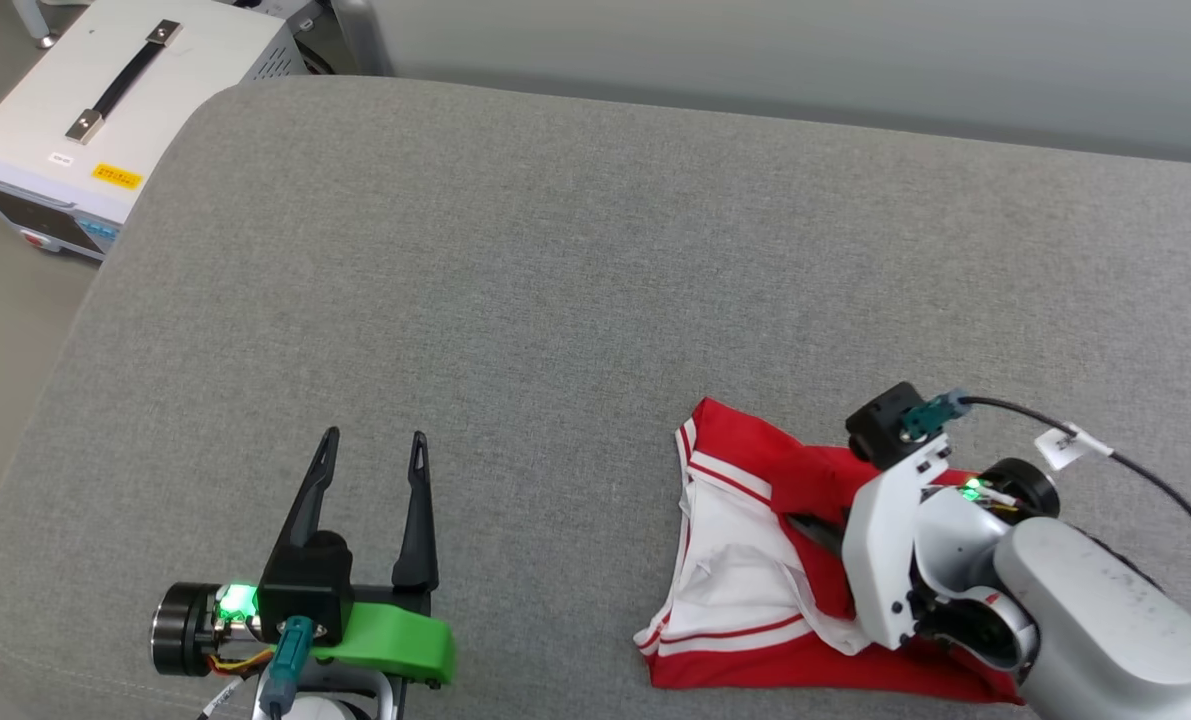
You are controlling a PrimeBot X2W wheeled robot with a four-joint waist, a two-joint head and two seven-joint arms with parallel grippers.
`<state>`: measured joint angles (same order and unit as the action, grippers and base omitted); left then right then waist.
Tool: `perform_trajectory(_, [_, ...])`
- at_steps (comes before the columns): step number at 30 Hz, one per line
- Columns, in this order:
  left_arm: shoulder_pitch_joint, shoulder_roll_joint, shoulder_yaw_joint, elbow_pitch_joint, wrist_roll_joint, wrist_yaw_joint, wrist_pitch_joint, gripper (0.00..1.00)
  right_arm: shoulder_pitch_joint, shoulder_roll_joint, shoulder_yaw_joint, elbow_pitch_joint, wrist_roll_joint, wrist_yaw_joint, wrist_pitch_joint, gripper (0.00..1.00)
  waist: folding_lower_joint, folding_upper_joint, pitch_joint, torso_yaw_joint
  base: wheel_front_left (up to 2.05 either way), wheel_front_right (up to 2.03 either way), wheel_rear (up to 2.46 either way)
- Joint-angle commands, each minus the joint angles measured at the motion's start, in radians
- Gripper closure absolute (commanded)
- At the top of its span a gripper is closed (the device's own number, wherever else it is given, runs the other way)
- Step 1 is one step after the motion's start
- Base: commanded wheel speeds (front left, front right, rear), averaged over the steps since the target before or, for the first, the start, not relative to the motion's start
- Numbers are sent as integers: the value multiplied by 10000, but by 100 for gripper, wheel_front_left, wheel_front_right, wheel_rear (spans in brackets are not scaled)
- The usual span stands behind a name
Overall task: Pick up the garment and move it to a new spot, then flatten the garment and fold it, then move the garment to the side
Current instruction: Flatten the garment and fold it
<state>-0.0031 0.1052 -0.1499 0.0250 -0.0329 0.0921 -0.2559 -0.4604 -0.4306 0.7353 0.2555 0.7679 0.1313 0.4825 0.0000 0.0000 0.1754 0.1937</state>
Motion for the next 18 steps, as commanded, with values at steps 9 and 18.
perform_trajectory(9, [-212,-149,88,66,64,-56,-59,0,-295,224,739,1020,-597,-6,-1529,0,0,0,-49,-63,0,0,0])
perform_trajectory(18, [145,-85,281,-22,72,-141,-59,0,660,-267,-1644,-890,-1655,-6,-4046,0,0,0,-637,-548,0,0,0])
